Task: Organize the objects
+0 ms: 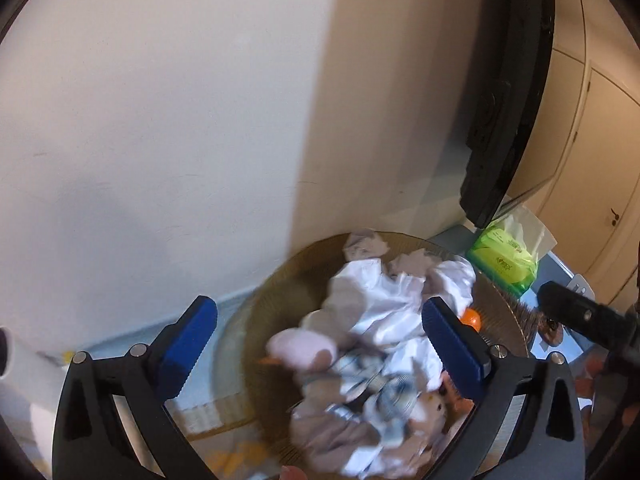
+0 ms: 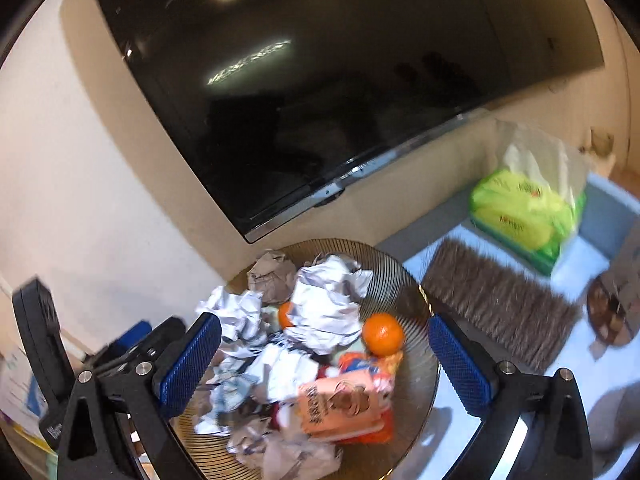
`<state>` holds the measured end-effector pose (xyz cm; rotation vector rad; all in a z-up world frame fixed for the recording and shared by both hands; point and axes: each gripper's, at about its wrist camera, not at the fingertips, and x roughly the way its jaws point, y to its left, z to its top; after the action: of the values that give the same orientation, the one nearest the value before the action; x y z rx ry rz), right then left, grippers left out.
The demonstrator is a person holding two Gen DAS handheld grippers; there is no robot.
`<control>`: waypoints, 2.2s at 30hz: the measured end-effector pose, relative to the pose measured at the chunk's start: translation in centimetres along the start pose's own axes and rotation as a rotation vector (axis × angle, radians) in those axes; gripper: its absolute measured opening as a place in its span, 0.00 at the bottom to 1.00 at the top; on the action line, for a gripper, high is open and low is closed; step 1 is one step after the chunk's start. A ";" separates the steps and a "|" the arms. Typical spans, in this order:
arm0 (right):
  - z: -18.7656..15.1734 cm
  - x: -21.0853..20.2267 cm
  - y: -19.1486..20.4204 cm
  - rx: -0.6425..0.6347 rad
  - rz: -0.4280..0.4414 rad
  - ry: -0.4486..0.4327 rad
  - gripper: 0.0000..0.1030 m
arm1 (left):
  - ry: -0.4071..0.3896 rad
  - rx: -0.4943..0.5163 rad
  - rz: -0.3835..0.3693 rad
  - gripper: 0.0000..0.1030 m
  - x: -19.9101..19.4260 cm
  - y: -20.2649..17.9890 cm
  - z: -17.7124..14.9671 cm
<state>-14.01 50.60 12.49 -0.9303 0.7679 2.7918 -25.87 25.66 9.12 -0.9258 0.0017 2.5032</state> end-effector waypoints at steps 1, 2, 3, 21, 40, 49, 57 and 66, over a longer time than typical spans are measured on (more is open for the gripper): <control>-0.2 -0.3 0.1 0.020 0.010 0.002 1.00 | -0.008 -0.006 0.017 1.00 -1.0 0.2 0.3; -0.4 -0.8 0.4 0.034 0.019 0.003 1.00 | -0.016 -0.012 0.035 1.00 -2.1 0.7 0.4; -0.5 -1.4 0.9 0.038 0.024 0.003 1.00 | -0.024 -0.023 0.048 1.00 -3.5 1.3 0.7; -14.4 -9.3 18.2 -0.287 0.101 0.125 1.00 | 0.026 -0.182 0.327 0.99 -26.3 15.3 -12.7; -35.2 -5.3 14.9 -0.515 -0.158 0.283 1.00 | 0.221 -0.245 0.445 1.00 -23.5 16.9 -30.6; -35.9 -5.2 14.6 -0.505 -0.154 0.285 1.00 | 0.221 -0.245 0.445 1.00 -23.5 16.9 -30.7; -36.8 -5.2 14.5 -0.508 -0.157 0.285 1.00 | 0.221 -0.244 0.445 1.00 -23.4 17.0 -30.7; -36.7 -5.1 14.5 -0.508 -0.157 0.285 1.00 | 0.221 -0.245 0.445 1.00 -23.5 17.0 -30.8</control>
<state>6.23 20.21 -3.45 -1.4149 -0.0165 2.7894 1.35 -4.40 -2.89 -1.4351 -0.0320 2.8299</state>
